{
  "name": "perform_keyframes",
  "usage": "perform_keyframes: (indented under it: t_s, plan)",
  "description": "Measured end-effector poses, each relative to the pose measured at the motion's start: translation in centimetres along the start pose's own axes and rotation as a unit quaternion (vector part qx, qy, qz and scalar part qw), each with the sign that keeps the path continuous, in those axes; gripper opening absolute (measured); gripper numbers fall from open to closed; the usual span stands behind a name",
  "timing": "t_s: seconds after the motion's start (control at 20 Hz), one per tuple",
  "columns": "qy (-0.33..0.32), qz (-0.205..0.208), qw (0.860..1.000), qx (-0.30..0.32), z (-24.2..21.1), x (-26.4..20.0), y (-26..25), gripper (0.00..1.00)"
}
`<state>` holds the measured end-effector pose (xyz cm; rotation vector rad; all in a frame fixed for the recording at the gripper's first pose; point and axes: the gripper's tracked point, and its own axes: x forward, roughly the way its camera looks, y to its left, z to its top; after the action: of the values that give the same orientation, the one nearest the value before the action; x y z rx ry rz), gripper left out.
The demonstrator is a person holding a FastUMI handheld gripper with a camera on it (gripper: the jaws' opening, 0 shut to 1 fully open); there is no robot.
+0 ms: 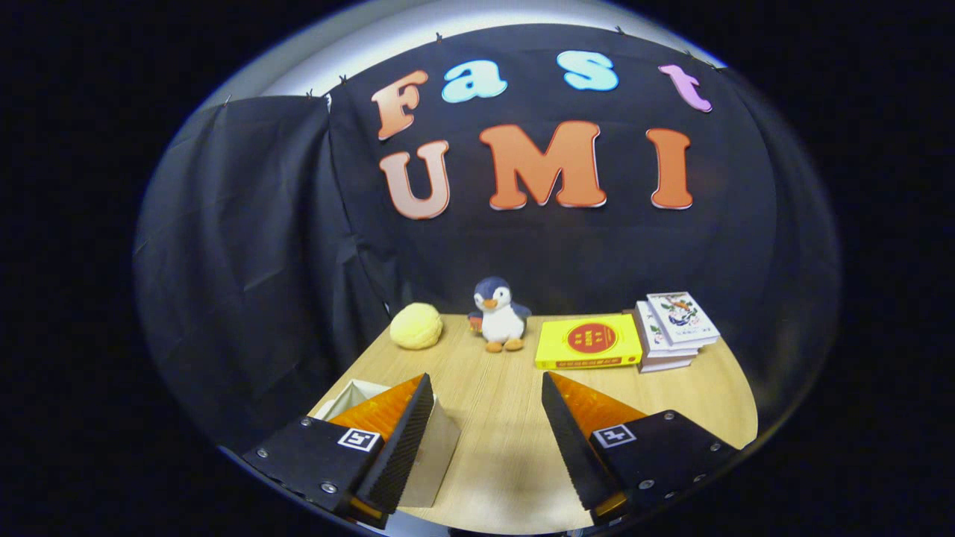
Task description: Open the storage box then place both shoes into the box .Put the left shoe in first, then the right shoe, with the right side of both shoes facing outward in a uniform manner.
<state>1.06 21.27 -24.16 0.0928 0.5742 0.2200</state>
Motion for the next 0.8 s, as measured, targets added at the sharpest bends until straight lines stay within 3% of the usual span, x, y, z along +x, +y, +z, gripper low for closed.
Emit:
perform_keyframes:
  t_s: [0.25, 0.45, 0.8]
  plan:
    - [-0.107, -0.019, 0.994, -0.007, 6.7, -3.6, -7.3, 0.92]
    - [-0.173, -0.063, 0.982, -0.031, 10.5, -7.2, -12.9, 0.96]
    - [-0.258, -0.087, 0.962, -0.022, 14.0, -11.5, -16.6, 0.97]
